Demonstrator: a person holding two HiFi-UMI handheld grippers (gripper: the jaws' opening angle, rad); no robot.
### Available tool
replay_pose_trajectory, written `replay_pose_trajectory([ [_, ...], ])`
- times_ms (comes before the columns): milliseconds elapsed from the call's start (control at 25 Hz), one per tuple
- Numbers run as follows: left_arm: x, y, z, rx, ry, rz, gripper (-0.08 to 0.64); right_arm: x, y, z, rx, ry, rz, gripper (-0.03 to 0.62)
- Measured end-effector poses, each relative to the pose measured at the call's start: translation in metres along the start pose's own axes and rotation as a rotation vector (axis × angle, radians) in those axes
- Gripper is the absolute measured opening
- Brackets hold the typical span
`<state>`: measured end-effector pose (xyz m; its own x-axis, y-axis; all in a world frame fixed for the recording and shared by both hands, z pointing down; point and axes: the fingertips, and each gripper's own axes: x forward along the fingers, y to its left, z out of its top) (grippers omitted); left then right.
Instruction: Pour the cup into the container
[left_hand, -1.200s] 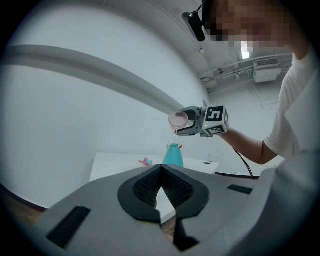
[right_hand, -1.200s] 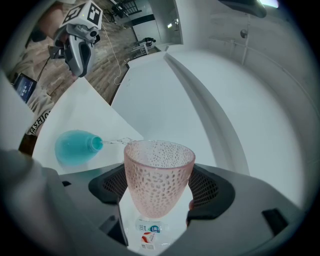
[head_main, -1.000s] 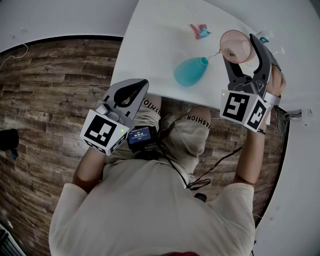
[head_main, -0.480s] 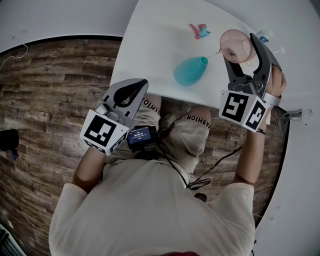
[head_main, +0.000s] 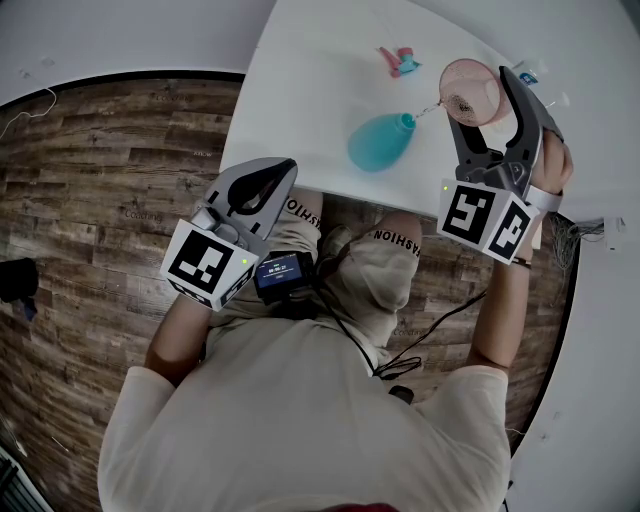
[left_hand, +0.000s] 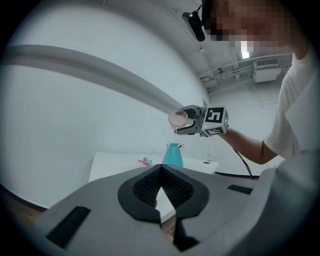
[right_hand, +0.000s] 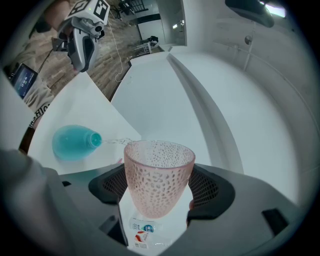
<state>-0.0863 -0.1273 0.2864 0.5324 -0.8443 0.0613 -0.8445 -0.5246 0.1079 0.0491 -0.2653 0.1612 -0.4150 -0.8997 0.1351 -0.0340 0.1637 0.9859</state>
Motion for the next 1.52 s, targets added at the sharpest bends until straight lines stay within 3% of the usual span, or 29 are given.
replay_pose_trajectory([
  [1520,-0.0008,-0.0007,-0.0027,-0.002,-0.004,-0.002,0.009,-0.0042,-0.0058,0.0074,-0.069,-0.023,-0.061,0.368],
])
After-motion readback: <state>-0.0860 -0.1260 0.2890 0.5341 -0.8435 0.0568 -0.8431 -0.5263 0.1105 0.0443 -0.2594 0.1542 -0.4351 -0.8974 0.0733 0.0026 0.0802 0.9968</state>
